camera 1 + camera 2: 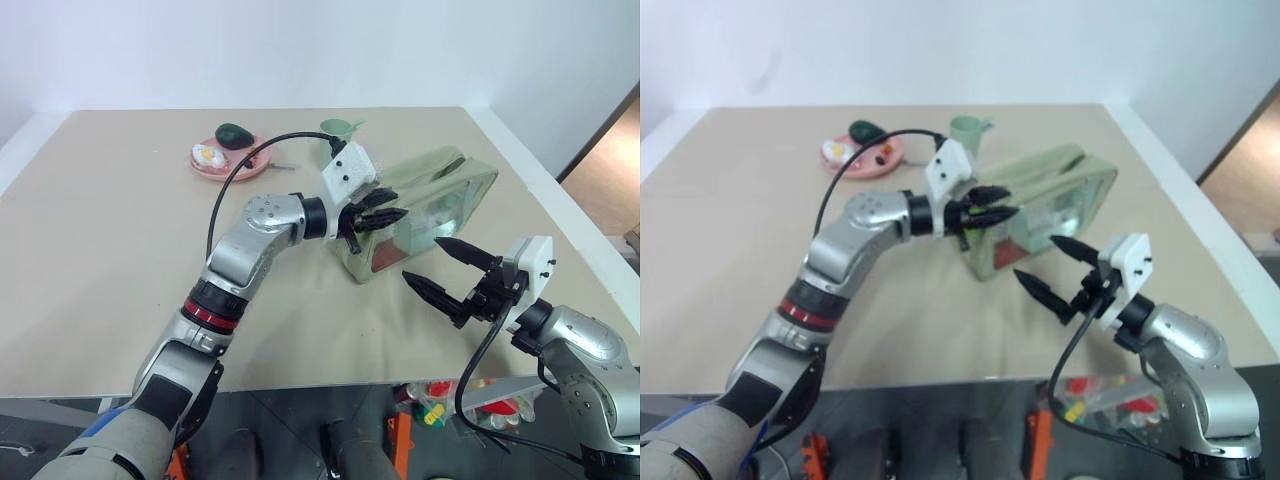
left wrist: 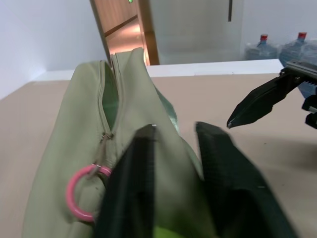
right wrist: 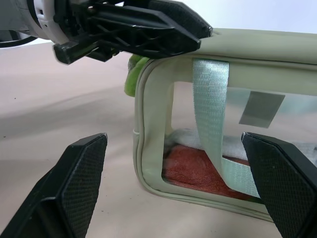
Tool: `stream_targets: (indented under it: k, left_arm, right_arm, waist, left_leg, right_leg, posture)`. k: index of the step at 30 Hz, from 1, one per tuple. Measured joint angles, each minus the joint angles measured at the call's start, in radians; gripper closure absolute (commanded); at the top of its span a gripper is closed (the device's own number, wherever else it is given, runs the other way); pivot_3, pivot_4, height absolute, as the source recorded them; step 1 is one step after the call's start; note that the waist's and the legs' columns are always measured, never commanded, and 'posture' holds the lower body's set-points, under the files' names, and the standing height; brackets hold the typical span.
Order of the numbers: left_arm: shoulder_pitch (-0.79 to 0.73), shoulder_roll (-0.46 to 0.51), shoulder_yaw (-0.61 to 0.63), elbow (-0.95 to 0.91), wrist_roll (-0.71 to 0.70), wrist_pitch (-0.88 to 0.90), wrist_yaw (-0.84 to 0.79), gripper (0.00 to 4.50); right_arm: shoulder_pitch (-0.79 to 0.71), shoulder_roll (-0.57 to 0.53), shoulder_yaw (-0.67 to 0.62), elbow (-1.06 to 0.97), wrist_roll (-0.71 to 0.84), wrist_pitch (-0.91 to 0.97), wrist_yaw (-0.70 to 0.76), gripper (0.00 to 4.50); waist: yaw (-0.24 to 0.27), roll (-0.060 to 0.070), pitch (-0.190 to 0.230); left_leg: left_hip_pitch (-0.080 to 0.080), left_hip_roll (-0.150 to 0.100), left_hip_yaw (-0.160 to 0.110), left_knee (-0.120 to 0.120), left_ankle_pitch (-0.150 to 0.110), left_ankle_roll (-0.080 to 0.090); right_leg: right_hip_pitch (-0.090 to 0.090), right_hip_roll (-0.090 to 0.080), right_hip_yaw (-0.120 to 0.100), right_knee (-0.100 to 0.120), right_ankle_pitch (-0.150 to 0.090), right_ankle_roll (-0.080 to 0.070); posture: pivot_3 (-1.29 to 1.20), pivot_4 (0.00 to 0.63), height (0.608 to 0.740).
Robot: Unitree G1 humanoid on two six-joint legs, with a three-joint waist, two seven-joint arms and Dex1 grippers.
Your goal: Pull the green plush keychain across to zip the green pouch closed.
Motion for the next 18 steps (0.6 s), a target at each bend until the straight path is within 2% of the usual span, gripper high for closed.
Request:
stream_targets:
  k: [1, 8, 10, 15, 18]
  left_arm:
    - [0.000, 0.000, 0.002, -0.001, 0.000, 0.003, 0.000, 4.46]
    - [0.000, 0.022, 0.003, -0.020, 0.001, 0.016, -0.017, 4.46]
    - [0.000, 0.064, 0.003, -0.040, -0.002, 0.017, -0.048, 4.46]
    - [0.003, 0.277, 0.032, -0.072, 0.006, -0.031, -0.175, 4.46]
    - [0.005, 0.342, 0.062, -0.069, 0.006, -0.093, -0.232, 4.46]
  right_arm:
    - [0.000, 0.000, 0.001, 0.000, -0.002, 0.000, 0.000, 0.00]
    - [0.000, 0.000, 0.008, 0.000, -0.008, 0.000, 0.000, 0.00]
    - [-0.001, 0.001, 0.009, 0.000, -0.009, 0.000, -0.004, 0.00]
    - [-0.024, 0.014, 0.010, 0.010, -0.033, -0.014, -0.039, 0.00]
    - [-0.039, 0.014, 0.010, 0.036, -0.043, -0.028, -0.038, 0.00]
  waist:
    - [0.000, 0.000, 0.000]
    - [-0.001, 0.000, 0.000]
    - [-0.003, 0.000, 0.000]
    - [-0.009, 0.001, 0.000]
    - [-0.005, 0.001, 0.000]
  left_leg:
    - [0.000, 0.000, 0.000, 0.000, 0.000, 0.000]
    - [0.000, 0.000, 0.000, 0.000, 0.000, 0.000]
    - [0.001, 0.000, 0.000, 0.000, 0.000, 0.000]
    - [0.001, 0.002, 0.000, -0.002, 0.000, 0.000]
    - [0.000, 0.001, 0.000, -0.001, 0.000, 0.000]
  right_leg:
    - [0.000, 0.000, 0.000, 0.000, 0.000, 0.000]
    - [0.000, 0.000, 0.000, 0.000, 0.000, 0.000]
    - [0.000, 0.001, 0.000, 0.000, 0.000, 0.000]
    - [-0.001, 0.002, 0.000, 0.001, 0.000, -0.001]
    - [-0.001, 0.001, 0.000, 0.000, 0.000, 0.000]
  posture:
    - [0.00, 0.150, 0.740]
    - [0.00, 0.150, 0.740]
    - [0.00, 0.150, 0.740]
    - [0.00, 0.150, 0.740]
    - [0.00, 0.150, 0.740]
